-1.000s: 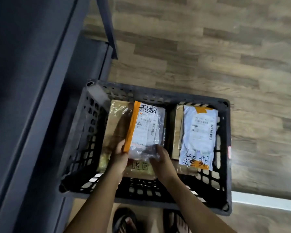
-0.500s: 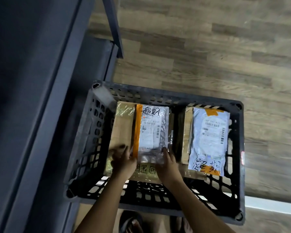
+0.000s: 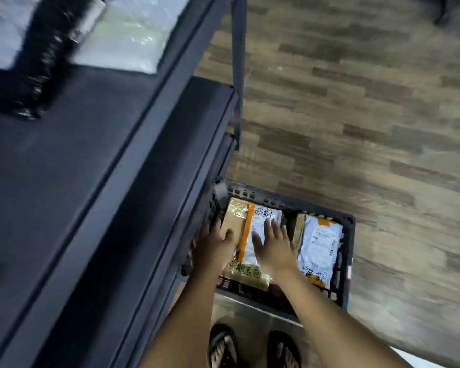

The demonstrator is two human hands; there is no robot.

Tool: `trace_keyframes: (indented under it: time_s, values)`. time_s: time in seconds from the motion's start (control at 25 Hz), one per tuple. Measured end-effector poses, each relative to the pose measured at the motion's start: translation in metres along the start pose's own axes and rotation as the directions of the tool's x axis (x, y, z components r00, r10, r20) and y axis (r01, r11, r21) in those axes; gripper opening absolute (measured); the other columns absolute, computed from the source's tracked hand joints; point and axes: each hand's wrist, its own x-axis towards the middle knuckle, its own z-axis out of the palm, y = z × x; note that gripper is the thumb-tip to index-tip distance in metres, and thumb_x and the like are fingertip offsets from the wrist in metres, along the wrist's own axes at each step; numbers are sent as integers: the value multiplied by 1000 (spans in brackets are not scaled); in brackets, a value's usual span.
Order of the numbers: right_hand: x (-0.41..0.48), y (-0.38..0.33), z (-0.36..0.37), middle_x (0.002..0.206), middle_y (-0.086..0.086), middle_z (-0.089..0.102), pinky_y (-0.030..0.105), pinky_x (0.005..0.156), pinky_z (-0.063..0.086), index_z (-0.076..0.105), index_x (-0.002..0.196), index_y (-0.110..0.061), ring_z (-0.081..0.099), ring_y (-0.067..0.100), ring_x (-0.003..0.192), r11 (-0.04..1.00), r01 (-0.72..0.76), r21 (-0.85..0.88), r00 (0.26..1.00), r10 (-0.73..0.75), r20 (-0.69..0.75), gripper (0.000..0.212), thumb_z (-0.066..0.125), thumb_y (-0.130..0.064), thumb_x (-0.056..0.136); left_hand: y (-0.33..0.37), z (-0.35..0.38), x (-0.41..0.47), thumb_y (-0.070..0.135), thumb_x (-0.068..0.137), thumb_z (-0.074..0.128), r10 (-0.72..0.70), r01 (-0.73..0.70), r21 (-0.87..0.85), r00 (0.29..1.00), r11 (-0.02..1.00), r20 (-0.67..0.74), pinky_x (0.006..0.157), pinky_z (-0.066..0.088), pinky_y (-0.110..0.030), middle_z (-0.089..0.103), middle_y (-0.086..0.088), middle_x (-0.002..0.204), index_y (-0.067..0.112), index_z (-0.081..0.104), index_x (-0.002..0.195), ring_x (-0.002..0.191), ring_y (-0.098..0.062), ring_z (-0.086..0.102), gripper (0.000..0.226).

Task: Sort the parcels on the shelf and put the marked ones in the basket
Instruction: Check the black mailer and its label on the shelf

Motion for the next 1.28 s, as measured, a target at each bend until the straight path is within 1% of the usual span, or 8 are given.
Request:
trace_keyframes:
  time_s: [0.08,0.2,0.28,0.44,0.64,0.92,1.12,1.28]
  values:
    - [-31,-32,-39,160,-6,-8,42,118,0,-1,151,-23,-10,17,147,998,58,-13,998,-58,-30,63,17,-51,98,21,-39,-39,46,95,34,-15,15,8,999,1000,-29,119,11,-43,17,-1,160,27,26,149,146,-22,13,57]
    - [-78,-66,-84,160,-8,-9,43,118,-1,-1,152,-23,-11,16,147,995,95,-16,995,-95,-21,66,14,-57,96,41,-84,-99,52,95,24,-24,23,7,999,1000,23,120,7,-45,10,-5,161,27,20,151,148,-24,7,61]
    - [-116,-92,-117,160,-8,-9,44,118,-1,0,152,-23,-11,15,147,991,134,-1,991,-134,-22,70,13,-60,94,52,-125,-145,56,95,21,-23,24,-31,1000,999,11,119,7,-46,8,-6,161,28,18,151,148,-25,4,63]
    - [-193,-160,-182,160,-5,-8,46,118,0,1,152,-21,-8,16,147,956,288,-62,952,-293,-88,75,11,-65,92,62,-223,-224,57,96,20,-30,0,-186,987,983,-157,117,12,-46,12,-7,160,25,17,151,147,-27,7,64]
    - [-261,-229,-234,161,-4,-4,48,117,2,4,152,-19,-4,18,148,884,458,-98,876,-467,-122,77,11,-66,91,53,-323,-287,58,95,19,-88,-8,-283,941,959,-326,117,8,-45,9,-5,161,26,16,151,148,-26,4,65]
    - [-306,-283,-224,161,2,3,47,117,7,9,151,-13,2,20,147,786,595,-169,784,-613,-95,73,16,-60,95,-6,-366,-326,60,93,21,-171,21,-340,893,940,-417,116,11,-45,11,-3,161,30,19,150,148,-25,5,64]
    - [-317,-314,-181,161,5,4,47,118,10,7,151,-11,1,24,148,805,572,-159,817,-577,20,73,21,-57,96,-69,-397,-333,59,94,18,-247,105,-333,872,937,-423,117,12,-48,13,-6,160,26,19,150,147,-28,9,65]
    - [-313,-342,-168,159,8,10,48,116,17,11,151,-11,9,28,146,813,570,-121,817,-576,-20,71,26,-54,97,-86,-419,-319,57,95,18,-236,92,-329,872,940,-430,117,15,-48,12,-5,160,25,20,150,146,-27,11,64]
